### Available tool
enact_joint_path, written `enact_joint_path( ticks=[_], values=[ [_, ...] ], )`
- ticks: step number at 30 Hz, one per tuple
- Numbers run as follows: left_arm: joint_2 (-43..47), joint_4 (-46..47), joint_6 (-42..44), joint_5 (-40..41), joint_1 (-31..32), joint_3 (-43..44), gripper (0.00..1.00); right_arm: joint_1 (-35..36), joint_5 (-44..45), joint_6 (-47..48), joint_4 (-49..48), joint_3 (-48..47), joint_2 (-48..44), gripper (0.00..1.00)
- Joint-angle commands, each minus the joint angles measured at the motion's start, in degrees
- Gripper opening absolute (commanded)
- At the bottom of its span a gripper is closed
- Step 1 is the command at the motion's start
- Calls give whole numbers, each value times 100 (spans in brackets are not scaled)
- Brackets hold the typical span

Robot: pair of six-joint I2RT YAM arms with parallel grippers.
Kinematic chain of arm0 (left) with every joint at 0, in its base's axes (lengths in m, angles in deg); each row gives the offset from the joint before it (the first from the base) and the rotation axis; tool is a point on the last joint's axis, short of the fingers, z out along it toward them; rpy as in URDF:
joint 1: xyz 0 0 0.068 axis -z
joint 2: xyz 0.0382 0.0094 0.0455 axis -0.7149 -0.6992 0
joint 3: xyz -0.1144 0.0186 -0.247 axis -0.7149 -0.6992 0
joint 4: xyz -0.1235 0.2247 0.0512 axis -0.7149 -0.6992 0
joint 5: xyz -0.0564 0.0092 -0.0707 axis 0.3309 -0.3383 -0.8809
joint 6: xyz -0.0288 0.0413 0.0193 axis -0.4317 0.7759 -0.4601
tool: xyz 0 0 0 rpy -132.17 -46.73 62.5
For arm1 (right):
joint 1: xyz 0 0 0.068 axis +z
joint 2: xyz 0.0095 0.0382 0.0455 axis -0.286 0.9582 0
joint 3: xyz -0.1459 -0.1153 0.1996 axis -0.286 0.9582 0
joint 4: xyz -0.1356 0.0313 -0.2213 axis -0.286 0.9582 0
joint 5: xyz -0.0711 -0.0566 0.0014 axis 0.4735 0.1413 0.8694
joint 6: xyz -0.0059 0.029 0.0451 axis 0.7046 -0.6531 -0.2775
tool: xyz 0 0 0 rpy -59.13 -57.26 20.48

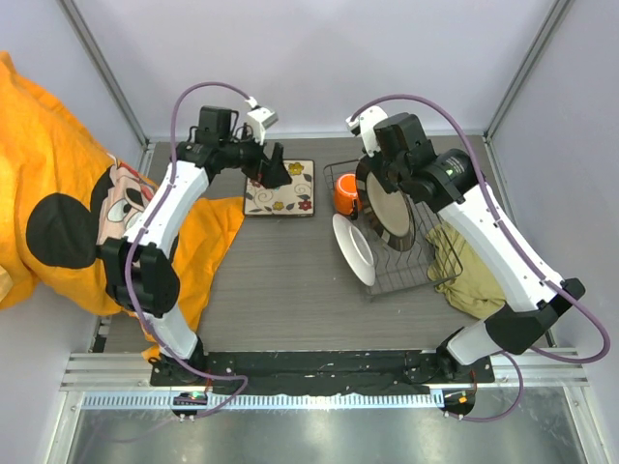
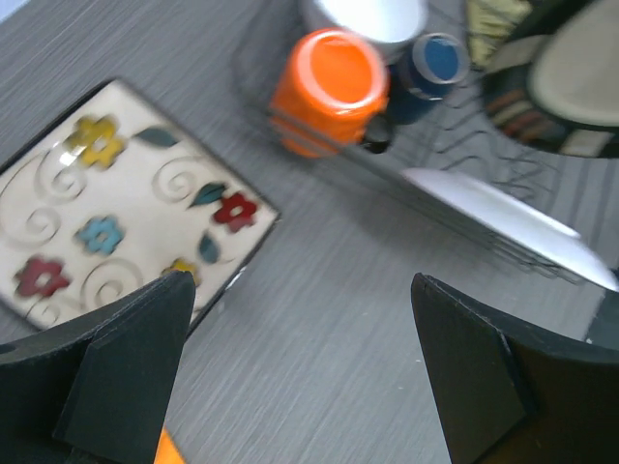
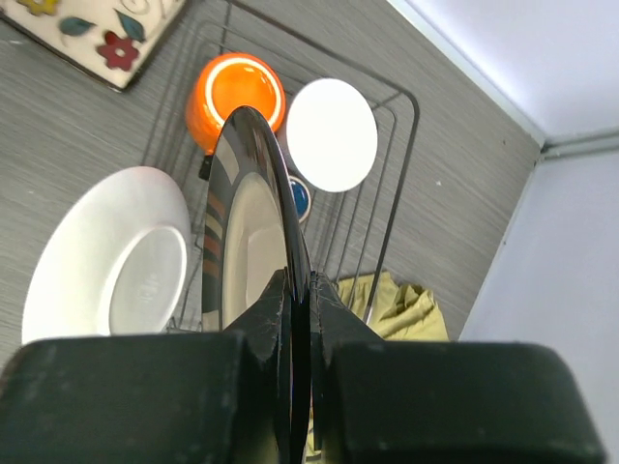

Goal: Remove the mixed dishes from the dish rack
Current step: Pick up the plate from the dish rack.

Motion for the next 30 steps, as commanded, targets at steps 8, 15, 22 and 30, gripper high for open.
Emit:
enact_joint_path(
  ticks=[8,15,22,30],
  values=[
    [943,639,271,-1054,860,148,98,21,-1300,768,-532,-898,-387,1],
    [1084,938,438,-1089,1230,87,97,12,-2380,909,-488,-933,-597,1],
    [1119,947,535,-1414,1370,-18,95,21,-3076,988,-436,-968,-738,1],
    [1251,947,447,-1713,1528,-115,85,21,-3507,927,-374,-1065,-765,1]
  ],
)
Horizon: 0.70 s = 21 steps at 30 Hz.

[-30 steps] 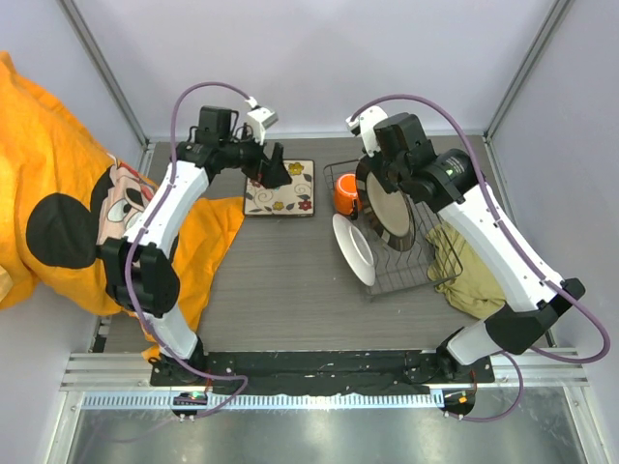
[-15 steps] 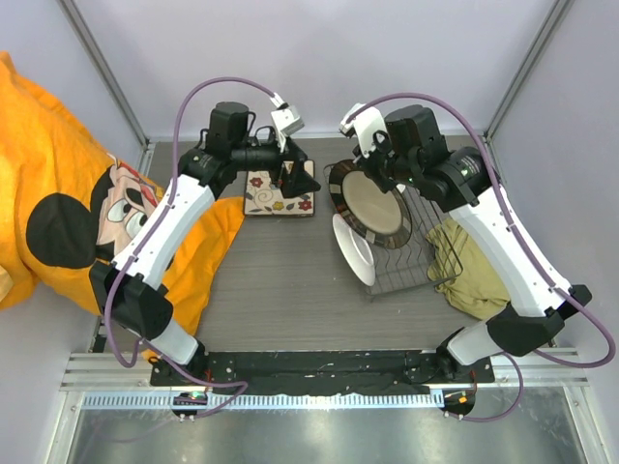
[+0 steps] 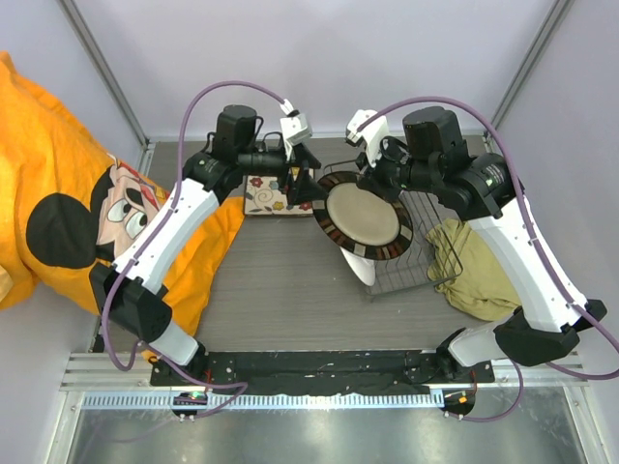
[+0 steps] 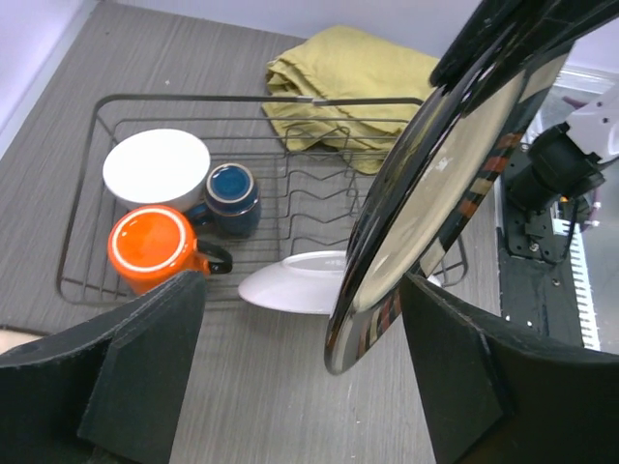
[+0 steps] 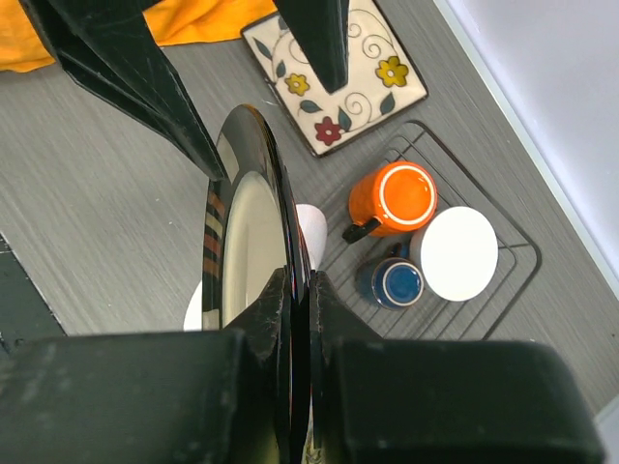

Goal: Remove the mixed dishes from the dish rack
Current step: Pick up the plate from the dish rack, then place the plate at the center of the board.

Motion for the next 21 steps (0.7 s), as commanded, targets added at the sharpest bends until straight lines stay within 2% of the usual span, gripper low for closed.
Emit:
enact_joint_path(
  ticks=[1,2,5,9,15,19,20,21],
  values=[
    [314,241,-29,-362,132,-58,82,21,-443,22,-641,-429,-330,1],
    [322,250,-99,-406,158,-76,76,21,-469,-4,-641,-429,-330,1],
    [314,145,-135,-634,246,-120,71,21,-540,-22,-641,-438,-330,1],
    [314,22,-118,-810,352,-208,60,21,-627,-31,-615,-412,-338,1],
    [261,-145,-30,-907,457,-243,54,12,-742,-75,-614,-412,-374,1],
    [208,-181,5,-942,484,-234,39,21,-812,-92,-614,-376,-409,1],
    [200,-198,5,-951,501,-243,31,21,-838,-84,-614,-368,-426,1],
    [191,-216,-3,-951,510,-243,28,21,-847,-84,-623,-341,-426,1]
  ],
)
